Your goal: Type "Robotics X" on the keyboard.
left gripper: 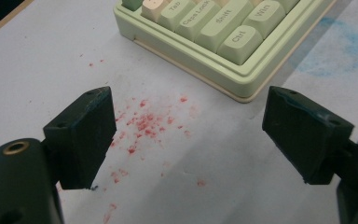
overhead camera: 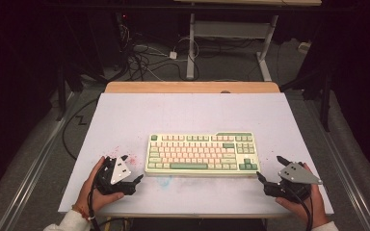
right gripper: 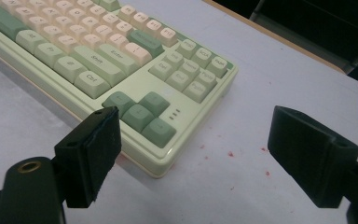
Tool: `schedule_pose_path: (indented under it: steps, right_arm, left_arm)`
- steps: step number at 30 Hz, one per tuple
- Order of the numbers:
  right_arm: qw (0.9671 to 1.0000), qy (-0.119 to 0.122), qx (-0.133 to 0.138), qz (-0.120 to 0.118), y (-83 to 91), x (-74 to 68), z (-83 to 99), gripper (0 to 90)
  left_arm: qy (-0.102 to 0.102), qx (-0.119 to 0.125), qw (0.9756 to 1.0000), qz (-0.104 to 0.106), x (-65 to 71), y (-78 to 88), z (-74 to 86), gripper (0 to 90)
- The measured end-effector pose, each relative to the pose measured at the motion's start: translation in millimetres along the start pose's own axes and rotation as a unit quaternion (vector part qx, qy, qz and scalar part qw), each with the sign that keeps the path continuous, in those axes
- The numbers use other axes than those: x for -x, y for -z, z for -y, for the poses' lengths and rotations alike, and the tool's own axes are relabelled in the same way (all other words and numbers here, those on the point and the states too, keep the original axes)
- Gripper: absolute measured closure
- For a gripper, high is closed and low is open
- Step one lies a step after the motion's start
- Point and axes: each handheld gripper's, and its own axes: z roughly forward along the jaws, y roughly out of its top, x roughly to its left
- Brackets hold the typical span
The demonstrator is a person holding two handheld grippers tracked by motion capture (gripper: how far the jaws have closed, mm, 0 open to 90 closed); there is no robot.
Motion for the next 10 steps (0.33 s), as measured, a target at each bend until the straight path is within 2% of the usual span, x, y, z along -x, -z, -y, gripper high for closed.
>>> schedule_pose_path:
  steps: [10]
  right_arm:
    - [1.0000, -0.002, -0.005, 0.001, -3.6, 1.8, 1.8, 17.4]
  left_arm:
    - [0.005, -0.004, 1.0000, 0.000, -2.2, -2.8, -2.5, 16.4]
